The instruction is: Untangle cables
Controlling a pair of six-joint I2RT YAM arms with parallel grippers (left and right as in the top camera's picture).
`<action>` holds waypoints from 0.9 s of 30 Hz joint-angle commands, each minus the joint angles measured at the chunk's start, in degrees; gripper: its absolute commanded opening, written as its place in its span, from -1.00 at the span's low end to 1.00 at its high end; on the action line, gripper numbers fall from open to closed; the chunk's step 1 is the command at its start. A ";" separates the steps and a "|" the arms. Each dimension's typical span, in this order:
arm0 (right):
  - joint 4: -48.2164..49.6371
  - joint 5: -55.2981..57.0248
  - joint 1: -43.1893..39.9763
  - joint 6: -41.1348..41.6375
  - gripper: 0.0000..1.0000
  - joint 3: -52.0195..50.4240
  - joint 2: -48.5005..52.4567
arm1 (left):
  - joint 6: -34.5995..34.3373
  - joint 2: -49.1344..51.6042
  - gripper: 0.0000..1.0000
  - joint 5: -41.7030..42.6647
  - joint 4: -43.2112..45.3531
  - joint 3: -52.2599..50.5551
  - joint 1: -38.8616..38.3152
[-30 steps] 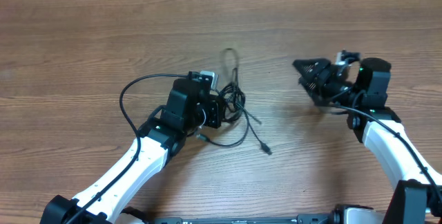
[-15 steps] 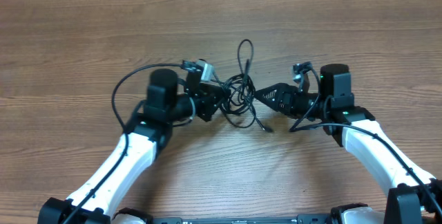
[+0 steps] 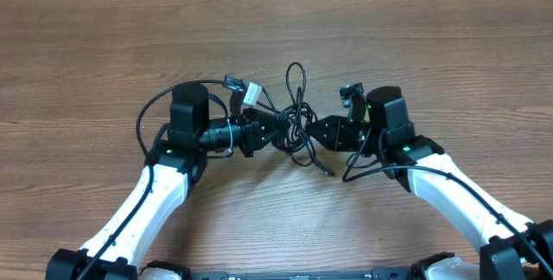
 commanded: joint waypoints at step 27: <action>-8.90 13.57 -8.17 2.08 -0.75 0.74 -11.93 | -9.46 0.09 0.40 -5.64 -8.72 0.07 13.05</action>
